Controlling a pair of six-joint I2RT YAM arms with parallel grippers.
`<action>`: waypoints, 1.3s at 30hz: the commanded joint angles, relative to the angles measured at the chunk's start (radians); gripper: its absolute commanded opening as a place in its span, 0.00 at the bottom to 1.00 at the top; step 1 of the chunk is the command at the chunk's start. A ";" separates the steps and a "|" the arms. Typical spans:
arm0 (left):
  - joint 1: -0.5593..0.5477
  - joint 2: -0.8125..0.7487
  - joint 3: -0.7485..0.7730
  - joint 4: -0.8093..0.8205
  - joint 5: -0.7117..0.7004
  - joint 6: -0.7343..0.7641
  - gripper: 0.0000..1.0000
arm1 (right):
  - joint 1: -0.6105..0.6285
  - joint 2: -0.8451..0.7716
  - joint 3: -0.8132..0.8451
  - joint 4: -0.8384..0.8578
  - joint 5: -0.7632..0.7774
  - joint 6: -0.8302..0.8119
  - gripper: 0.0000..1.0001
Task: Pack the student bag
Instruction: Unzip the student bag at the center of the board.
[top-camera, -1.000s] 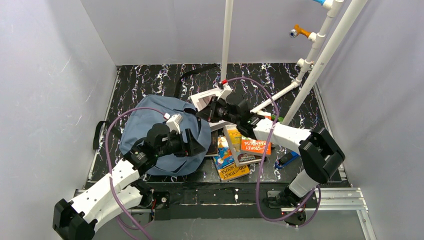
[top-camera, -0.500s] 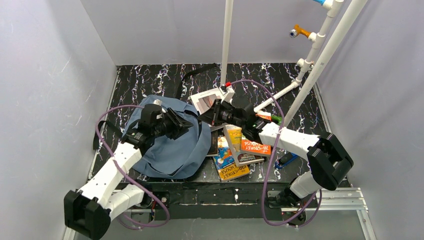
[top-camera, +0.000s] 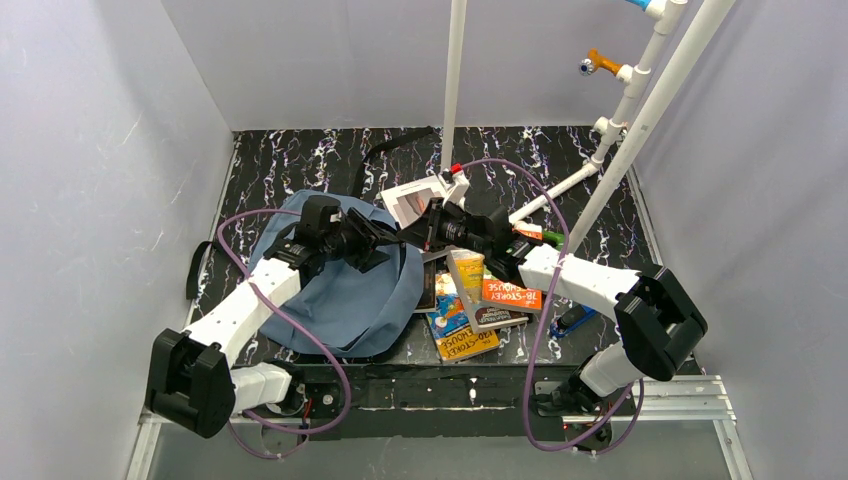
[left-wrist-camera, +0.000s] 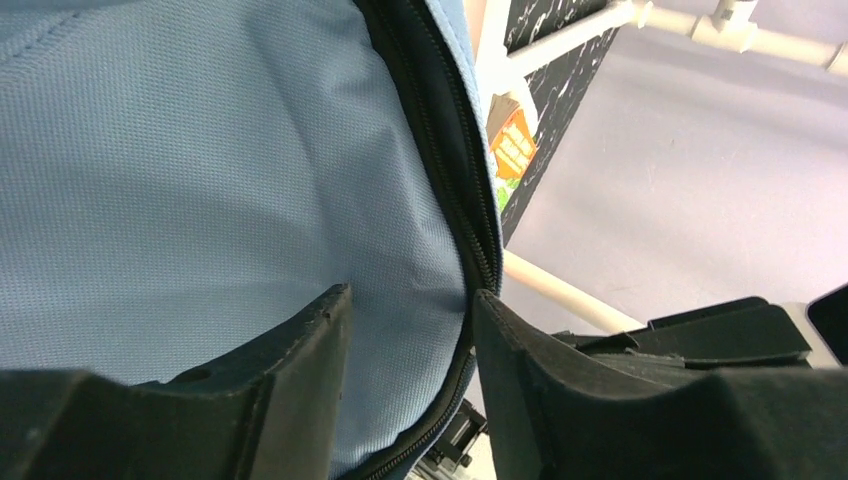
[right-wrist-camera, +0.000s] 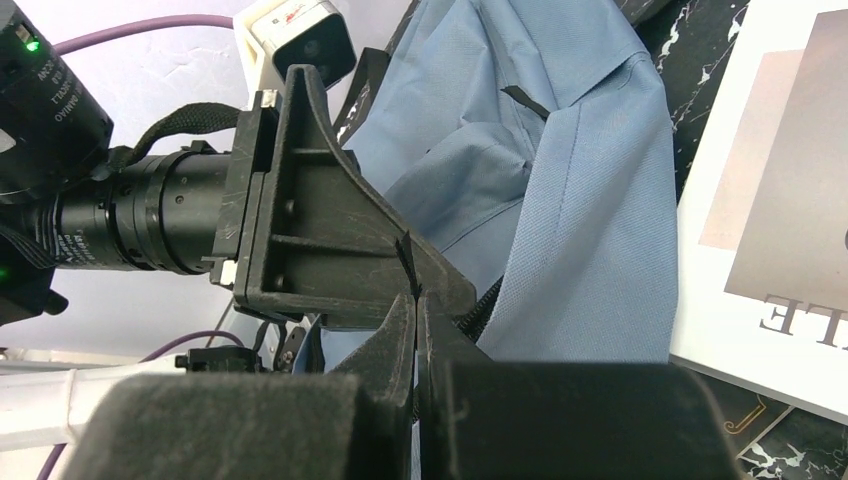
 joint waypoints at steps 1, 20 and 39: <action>0.003 -0.010 0.017 -0.001 -0.038 -0.030 0.50 | -0.001 -0.047 0.035 0.085 -0.037 -0.009 0.01; 0.006 0.059 -0.049 0.117 0.000 -0.095 0.42 | -0.001 -0.057 0.039 0.099 -0.039 -0.003 0.01; 0.006 0.113 -0.039 0.287 -0.017 0.011 0.00 | -0.001 -0.057 0.021 0.105 -0.057 0.002 0.01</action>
